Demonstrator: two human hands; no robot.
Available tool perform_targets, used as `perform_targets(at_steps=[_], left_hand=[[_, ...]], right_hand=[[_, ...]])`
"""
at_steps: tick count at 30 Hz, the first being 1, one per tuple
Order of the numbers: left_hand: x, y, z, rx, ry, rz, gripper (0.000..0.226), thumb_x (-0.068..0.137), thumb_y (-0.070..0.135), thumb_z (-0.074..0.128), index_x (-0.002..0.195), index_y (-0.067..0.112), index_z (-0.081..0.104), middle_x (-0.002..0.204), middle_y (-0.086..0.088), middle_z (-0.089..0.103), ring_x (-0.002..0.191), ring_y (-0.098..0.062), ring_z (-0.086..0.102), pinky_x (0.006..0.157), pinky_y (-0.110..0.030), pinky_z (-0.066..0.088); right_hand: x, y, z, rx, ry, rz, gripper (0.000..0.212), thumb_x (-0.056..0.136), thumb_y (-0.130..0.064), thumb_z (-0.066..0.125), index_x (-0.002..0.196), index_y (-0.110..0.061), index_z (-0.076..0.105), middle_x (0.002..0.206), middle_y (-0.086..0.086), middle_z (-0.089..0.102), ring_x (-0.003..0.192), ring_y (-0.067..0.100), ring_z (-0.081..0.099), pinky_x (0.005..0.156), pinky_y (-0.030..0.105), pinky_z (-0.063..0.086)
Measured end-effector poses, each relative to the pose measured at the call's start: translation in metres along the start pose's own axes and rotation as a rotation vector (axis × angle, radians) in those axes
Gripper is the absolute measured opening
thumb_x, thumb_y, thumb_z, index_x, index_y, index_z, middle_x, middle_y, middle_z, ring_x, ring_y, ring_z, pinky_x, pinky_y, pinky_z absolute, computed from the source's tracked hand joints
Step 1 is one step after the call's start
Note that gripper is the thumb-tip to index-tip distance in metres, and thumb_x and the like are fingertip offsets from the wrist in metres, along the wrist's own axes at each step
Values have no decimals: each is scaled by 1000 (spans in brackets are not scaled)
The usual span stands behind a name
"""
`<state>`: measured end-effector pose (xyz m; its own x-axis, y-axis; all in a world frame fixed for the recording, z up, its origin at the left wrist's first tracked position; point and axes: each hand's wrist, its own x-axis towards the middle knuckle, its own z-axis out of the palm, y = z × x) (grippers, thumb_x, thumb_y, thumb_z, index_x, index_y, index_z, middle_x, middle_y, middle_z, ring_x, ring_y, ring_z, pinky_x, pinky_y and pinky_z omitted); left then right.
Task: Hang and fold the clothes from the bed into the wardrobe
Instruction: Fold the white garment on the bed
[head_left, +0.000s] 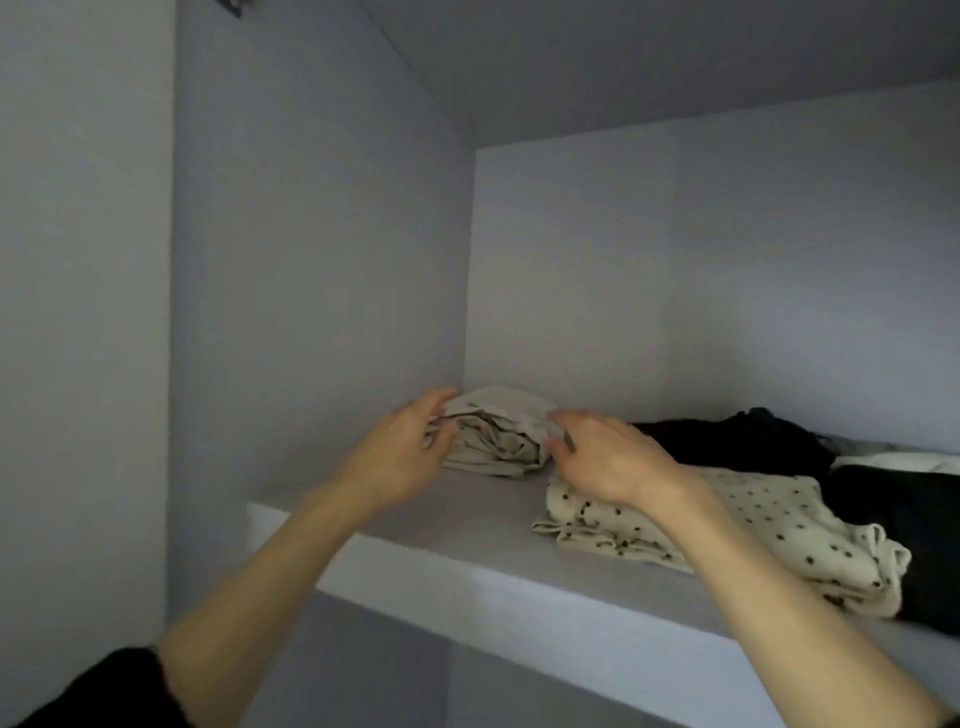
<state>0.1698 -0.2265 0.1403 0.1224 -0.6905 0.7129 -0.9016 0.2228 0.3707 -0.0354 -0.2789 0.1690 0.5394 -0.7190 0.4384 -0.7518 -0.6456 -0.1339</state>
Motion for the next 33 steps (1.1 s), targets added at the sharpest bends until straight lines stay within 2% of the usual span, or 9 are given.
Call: perform_targets(at_steps=[4,7,9,11,16,21,23,26,33], left_hand=[[-74,26,-51,-71,131,-74,40,96,11,47,136,12,43,125,-11,59,113,-25,56,93,-27,41],[-146,31,-85,-87,175,-147,40,96,10,47,135,13,43,117,-4,57,110,-20,56,91,-27,43],[-197,35,-111,-66,187,-208,39,96,12,46,135,16,44,114,3,55,109,-15,56,91,-25,44],[-256,40,-143,-23,189,-295,37,97,16,45,133,20,45,114,8,55,107,-8,55,88,-21,45],[-423,62,-230,101,236,-518,29,97,16,46,123,23,55,107,11,62,96,-3,59,75,-5,42],[-612,106,-312,229,287,-860,23,97,21,47,115,21,62,105,3,68,98,-13,64,88,-23,48],[-671,125,-335,250,296,-1001,23,97,23,47,116,21,61,106,4,67,98,-12,63,89,-21,47],[-769,172,-381,348,380,-1211,24,98,22,48,118,22,60,109,7,64,99,-8,60,78,-4,41],[-941,321,-441,544,701,-1681,28,99,27,43,124,23,56,122,2,60,100,-6,54,79,-14,41]], right_hand=[[-37,-68,14,420,301,-196,35,96,-22,48,129,-16,55,128,6,61,120,23,54,103,35,39],[-76,-117,35,581,294,-280,29,93,-17,54,120,-12,61,111,3,68,108,20,61,97,38,45],[-105,-151,48,667,238,-291,25,93,-16,54,116,-12,63,101,-1,67,99,17,62,91,30,46],[-139,-189,63,695,126,-352,19,94,-15,53,109,-13,66,96,-3,66,90,14,62,82,21,44],[-249,-287,92,735,-201,-546,15,93,-16,56,104,-17,66,87,-9,65,83,13,64,75,19,43],[-394,-410,106,847,-564,-787,15,93,-22,55,105,-30,59,89,-11,62,79,7,59,70,16,43],[-441,-450,111,850,-671,-884,20,94,-23,55,113,-25,60,95,-8,62,77,2,57,70,11,42],[-527,-526,108,869,-820,-1063,26,94,-23,55,120,-20,60,99,-6,64,81,7,59,77,17,43],[-737,-653,60,925,-1082,-1543,26,95,-23,53,120,-21,60,98,-8,64,86,9,62,79,19,45]])
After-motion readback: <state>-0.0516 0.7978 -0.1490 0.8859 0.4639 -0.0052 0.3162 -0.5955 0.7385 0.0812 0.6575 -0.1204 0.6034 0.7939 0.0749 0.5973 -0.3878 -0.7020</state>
